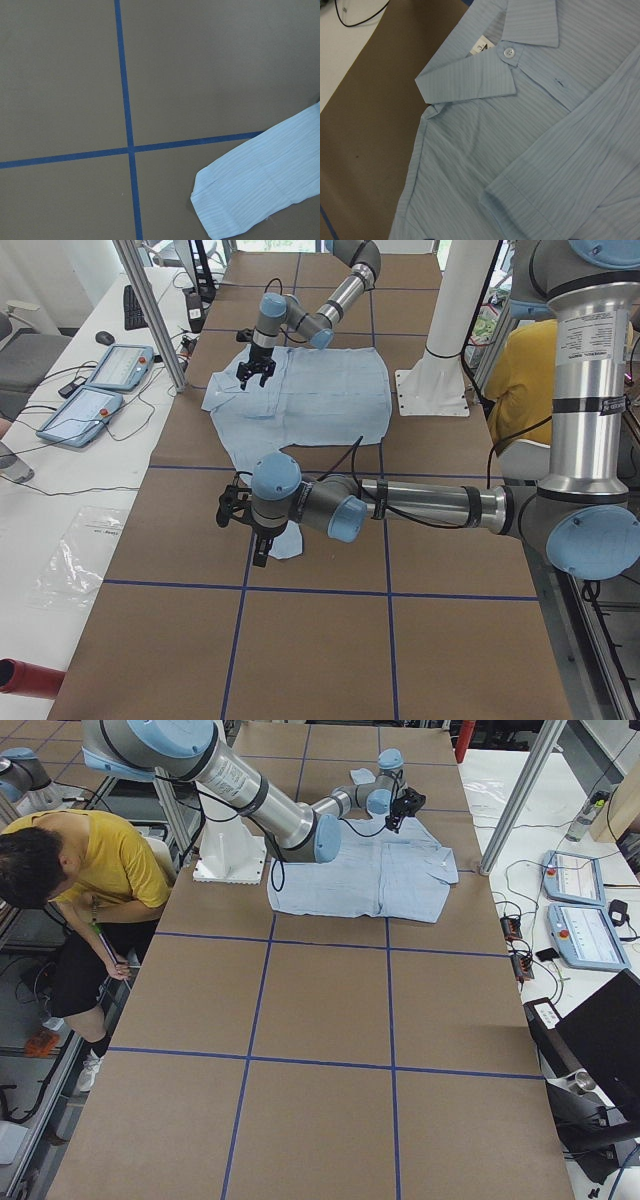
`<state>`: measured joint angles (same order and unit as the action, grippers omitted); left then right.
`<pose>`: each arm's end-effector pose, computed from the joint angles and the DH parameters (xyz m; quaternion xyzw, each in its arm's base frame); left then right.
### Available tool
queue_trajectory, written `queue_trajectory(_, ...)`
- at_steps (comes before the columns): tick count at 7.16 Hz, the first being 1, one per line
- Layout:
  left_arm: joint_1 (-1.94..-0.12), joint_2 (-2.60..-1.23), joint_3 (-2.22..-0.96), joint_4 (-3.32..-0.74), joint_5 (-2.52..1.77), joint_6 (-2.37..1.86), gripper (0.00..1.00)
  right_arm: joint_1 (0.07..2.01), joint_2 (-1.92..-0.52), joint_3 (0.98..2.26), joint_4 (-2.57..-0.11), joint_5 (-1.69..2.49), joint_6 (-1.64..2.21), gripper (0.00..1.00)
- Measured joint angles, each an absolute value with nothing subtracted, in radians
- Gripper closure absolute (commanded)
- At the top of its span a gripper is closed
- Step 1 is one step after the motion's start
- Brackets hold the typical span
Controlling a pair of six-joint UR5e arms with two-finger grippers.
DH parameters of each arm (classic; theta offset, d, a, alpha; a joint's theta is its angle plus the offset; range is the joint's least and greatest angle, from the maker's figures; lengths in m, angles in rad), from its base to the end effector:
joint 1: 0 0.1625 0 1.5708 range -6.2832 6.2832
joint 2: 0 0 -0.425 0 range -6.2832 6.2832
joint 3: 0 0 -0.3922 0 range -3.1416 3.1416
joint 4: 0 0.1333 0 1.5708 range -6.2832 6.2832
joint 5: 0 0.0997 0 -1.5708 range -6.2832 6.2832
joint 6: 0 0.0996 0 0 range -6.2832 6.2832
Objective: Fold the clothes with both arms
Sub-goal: 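Release the sleeve and lift the right gripper back toward its side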
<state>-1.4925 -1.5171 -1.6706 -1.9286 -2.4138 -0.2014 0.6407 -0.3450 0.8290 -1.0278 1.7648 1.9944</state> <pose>-0.0207 -0.4898 0.5906 0.1254 0.4224 0.0269 0.8973 -0.6391 -0.6189 0.0890 -0.0309 -0.4952 0.3989 0.7712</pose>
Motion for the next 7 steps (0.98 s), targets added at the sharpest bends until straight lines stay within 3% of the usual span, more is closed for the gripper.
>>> queue_trajectory(4,-1.351,-1.522,-1.660,-2.048,-2.414,-0.505,0.00,0.755,-0.619,1.098,-1.035,1.929,1.856,0.00)
queue_trajectory(7,-1.284,-1.540,-1.580,-2.099,-2.406,-0.563,0.02,0.842,-0.839,1.276,-1.028,2.040,1.704,0.00)
